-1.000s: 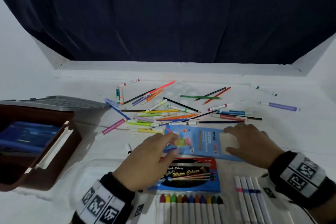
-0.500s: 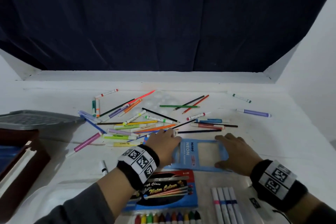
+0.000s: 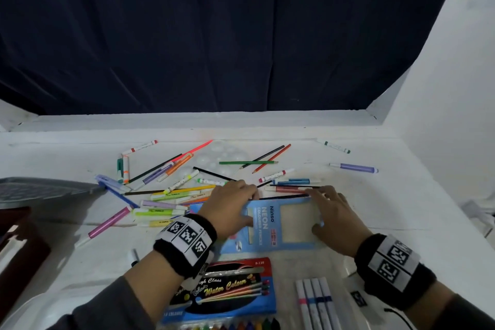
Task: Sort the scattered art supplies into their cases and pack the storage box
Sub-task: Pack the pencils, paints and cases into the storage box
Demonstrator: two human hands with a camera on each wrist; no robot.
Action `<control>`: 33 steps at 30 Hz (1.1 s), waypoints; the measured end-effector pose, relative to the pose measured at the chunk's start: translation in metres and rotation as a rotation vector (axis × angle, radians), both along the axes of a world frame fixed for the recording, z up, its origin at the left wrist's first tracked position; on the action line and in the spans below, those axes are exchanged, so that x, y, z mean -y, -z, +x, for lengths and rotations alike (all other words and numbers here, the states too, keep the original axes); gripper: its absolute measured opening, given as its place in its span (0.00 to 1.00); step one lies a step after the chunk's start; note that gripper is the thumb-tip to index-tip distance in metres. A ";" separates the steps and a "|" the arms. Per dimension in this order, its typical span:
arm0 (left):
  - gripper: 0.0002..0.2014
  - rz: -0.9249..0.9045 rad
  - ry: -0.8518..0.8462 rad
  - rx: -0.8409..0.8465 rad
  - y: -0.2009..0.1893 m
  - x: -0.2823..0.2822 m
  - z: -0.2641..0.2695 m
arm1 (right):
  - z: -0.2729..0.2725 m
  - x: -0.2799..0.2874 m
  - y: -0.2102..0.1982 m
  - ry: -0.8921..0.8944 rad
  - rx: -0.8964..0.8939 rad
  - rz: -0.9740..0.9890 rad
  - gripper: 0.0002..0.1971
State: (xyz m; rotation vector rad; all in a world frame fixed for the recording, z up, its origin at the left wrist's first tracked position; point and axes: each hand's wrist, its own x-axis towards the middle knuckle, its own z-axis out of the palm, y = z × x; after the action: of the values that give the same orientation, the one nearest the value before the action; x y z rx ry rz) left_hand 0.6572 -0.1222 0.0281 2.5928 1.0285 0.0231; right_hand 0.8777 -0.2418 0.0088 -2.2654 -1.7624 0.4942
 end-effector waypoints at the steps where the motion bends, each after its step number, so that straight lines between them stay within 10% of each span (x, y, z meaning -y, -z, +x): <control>1: 0.11 -0.085 -0.030 0.086 -0.006 0.001 -0.002 | 0.001 0.001 -0.001 0.031 -0.038 0.057 0.39; 8: 0.12 -0.335 -0.149 0.375 -0.048 0.002 -0.022 | 0.012 -0.008 -0.009 0.318 -0.469 0.304 0.37; 15: 0.22 -0.393 -0.144 0.505 -0.059 0.027 -0.035 | -0.018 -0.003 -0.047 0.403 -1.215 0.367 0.12; 33: 0.19 -0.773 -0.385 0.844 -0.010 0.110 -0.105 | -0.099 0.030 -0.017 0.110 -1.074 0.088 0.17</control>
State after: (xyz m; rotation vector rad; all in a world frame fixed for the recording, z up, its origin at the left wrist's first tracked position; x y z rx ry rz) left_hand 0.5525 -0.2317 0.0377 1.4277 0.9147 0.6205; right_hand 0.7784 -0.2720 0.0253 -1.4925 -1.0480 1.2587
